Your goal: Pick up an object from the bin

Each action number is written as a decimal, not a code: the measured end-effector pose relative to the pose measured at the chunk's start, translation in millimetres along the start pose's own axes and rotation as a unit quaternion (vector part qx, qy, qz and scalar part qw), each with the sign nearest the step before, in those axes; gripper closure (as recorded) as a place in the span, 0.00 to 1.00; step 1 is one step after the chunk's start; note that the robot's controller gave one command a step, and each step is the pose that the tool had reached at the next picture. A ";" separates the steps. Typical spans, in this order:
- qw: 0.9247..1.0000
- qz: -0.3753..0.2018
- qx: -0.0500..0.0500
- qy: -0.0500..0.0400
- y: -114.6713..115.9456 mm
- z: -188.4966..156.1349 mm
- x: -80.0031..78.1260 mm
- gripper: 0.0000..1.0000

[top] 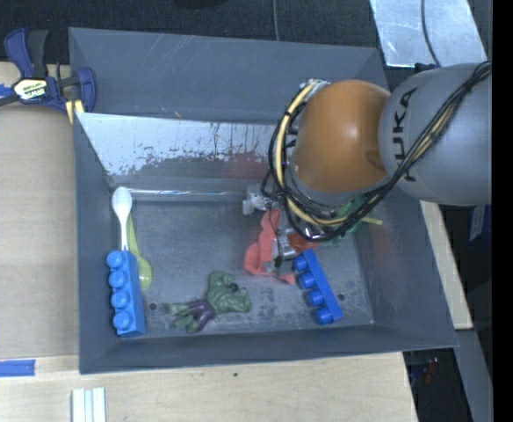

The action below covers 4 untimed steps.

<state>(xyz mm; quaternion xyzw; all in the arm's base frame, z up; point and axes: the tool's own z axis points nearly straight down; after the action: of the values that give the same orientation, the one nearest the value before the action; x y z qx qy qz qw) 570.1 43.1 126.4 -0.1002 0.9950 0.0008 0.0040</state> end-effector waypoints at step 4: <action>0.998 -0.064 0.000 -0.004 -46.9 54.0 3.9 1.00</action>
Offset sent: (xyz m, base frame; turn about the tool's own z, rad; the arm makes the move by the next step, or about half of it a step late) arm 0.0050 -0.0449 -0.0564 -0.2647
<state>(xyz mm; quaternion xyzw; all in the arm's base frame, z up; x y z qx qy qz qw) 576.1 -3.5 72.4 -0.1640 0.9864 0.0005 0.0082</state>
